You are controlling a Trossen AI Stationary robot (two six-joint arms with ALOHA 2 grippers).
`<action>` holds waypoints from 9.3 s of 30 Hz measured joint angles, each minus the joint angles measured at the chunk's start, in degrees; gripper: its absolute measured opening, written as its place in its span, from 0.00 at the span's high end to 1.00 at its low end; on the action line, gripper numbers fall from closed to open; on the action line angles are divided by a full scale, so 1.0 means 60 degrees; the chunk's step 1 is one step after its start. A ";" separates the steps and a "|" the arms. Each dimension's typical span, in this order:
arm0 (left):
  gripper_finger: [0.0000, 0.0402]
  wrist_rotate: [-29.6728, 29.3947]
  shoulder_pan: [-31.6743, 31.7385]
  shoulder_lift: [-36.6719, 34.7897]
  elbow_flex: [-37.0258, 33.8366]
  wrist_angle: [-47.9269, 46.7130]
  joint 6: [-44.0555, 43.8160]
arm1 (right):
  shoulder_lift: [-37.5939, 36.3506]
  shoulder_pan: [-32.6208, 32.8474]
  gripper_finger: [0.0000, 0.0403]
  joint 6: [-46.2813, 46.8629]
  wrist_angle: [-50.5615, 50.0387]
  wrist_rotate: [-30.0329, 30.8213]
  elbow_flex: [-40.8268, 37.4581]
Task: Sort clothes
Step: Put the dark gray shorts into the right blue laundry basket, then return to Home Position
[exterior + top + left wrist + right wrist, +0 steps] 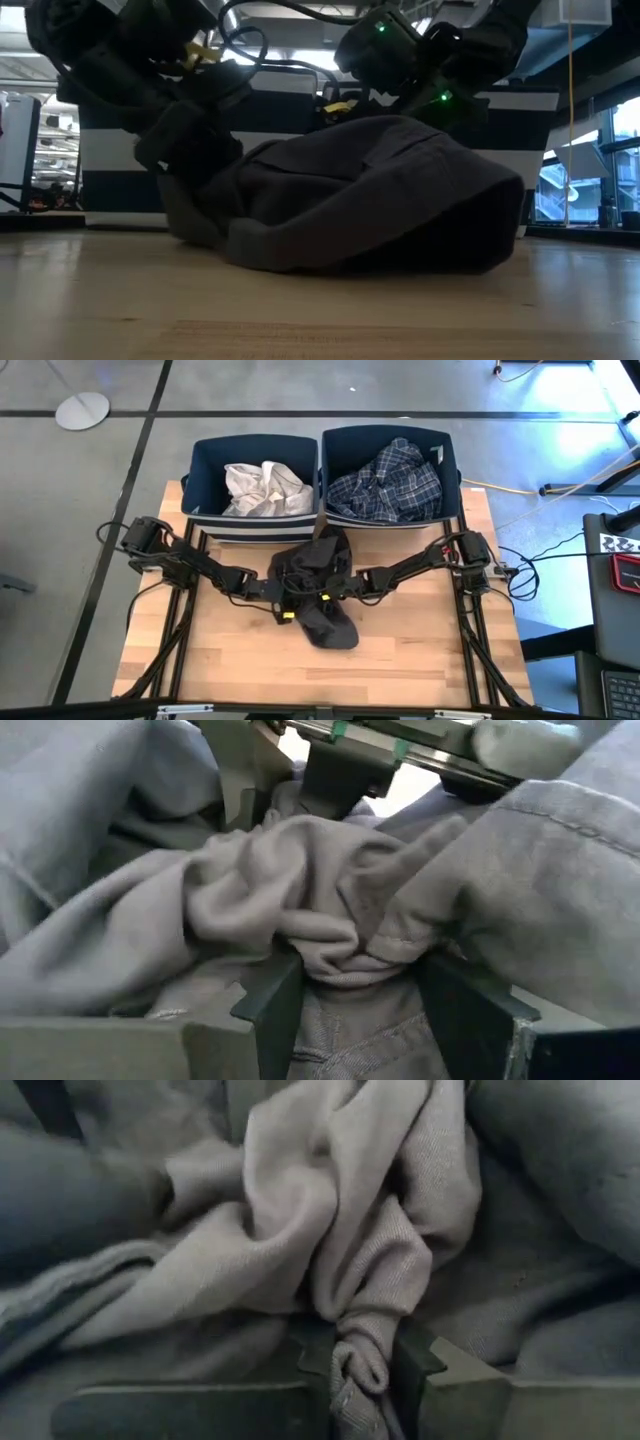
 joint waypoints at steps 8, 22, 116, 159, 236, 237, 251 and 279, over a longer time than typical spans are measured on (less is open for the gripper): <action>0.54 -0.0050 -0.0743 -0.1632 0.0004 -0.1552 -0.0043 | -0.1277 0.0629 0.89 -0.0319 -0.1099 0.0944 -0.0088; 0.54 -0.2823 -0.2087 -0.2979 0.0004 -0.3006 -0.0231 | -0.4199 0.1999 0.89 -0.0717 -0.2140 0.2307 -0.0075; 0.54 -0.3125 -0.2080 -0.2975 -0.0015 -0.3286 -0.0706 | 0.1205 -0.4887 0.88 -0.2727 -0.4275 -0.1136 0.9623; 0.54 -0.3165 -0.2081 -0.2516 -0.0007 -0.3086 -0.0786 | -0.2610 -0.5367 0.88 -0.5188 -0.7510 0.2339 1.2352; 0.54 -0.3159 -0.1890 -0.2516 -0.0007 -0.3152 -0.1785 | -0.3187 -0.8248 0.45 -0.0504 -0.3875 0.0033 0.1816; 0.54 -0.3161 -0.1890 -0.2516 -0.0007 -0.3161 -0.1785 | -0.3184 -0.8264 0.46 -0.0501 -0.3751 -0.0001 0.1596; 0.54 -0.3157 -0.1870 -0.2780 0.0009 -0.2626 -0.0720 | -0.4911 -0.7401 0.48 -0.1289 -0.5885 -0.0655 0.3305; 0.91 -0.3182 -0.1748 -0.4189 -0.0007 -0.2703 0.1045 | -1.0933 0.0573 0.78 -0.0580 -0.2714 -0.3315 -0.3904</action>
